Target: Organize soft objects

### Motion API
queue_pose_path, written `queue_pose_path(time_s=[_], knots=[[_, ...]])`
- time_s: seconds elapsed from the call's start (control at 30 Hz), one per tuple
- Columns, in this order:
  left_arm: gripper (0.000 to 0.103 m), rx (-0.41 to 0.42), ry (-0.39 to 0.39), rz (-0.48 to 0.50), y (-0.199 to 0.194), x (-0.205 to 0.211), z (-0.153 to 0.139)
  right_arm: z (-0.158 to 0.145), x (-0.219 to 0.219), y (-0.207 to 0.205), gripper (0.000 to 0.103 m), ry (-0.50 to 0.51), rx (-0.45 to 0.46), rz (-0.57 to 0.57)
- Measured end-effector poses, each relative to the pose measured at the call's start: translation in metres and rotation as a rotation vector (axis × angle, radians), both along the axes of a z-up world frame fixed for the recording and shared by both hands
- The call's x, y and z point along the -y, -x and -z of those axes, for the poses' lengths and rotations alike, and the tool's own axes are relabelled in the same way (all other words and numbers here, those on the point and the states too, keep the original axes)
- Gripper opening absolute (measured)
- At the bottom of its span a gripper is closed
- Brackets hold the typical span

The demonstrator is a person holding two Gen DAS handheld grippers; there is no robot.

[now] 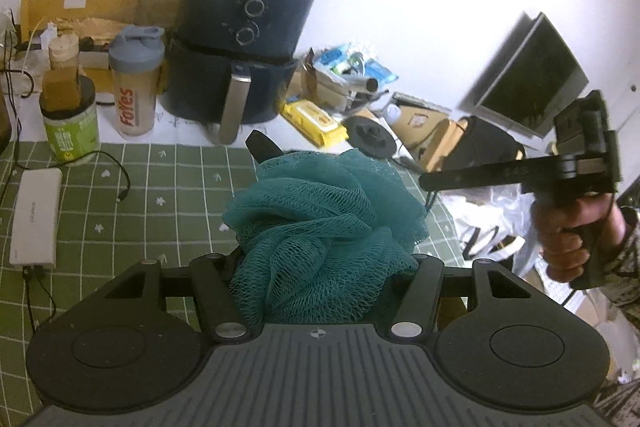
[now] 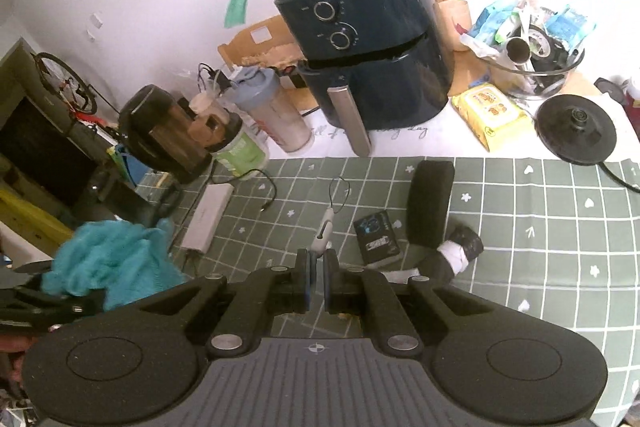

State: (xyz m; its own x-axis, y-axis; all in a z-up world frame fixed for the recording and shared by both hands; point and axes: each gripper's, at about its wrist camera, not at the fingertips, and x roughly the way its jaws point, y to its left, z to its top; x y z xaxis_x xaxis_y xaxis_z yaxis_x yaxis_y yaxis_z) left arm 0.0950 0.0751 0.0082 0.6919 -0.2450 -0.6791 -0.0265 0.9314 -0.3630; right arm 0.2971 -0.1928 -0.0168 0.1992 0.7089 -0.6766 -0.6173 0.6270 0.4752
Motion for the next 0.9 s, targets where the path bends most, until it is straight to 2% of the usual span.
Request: queue_pose_path(time_s=[0.23,0.47,0.67,0.9], knots=[[0.059,-0.035,0.008,0.058,0.01,0.014,0.011,-0.016,0.021,0.031,0.009,-0.017,0.001,0.013],[0.061,-0.071,0.042,0.126,0.009,0.033,0.024,-0.018,0.038,0.058,0.009,-0.007,-0.002,0.035],[0.082,-0.091,0.09,0.181,0.003,0.053,0.034,-0.022,0.055,0.069,0.009,-0.006,0.006,0.084],[0.084,-0.093,0.025,0.201,0.018,0.061,0.035,-0.019,0.067,0.083,0.009,0.003,-0.002,0.11]])
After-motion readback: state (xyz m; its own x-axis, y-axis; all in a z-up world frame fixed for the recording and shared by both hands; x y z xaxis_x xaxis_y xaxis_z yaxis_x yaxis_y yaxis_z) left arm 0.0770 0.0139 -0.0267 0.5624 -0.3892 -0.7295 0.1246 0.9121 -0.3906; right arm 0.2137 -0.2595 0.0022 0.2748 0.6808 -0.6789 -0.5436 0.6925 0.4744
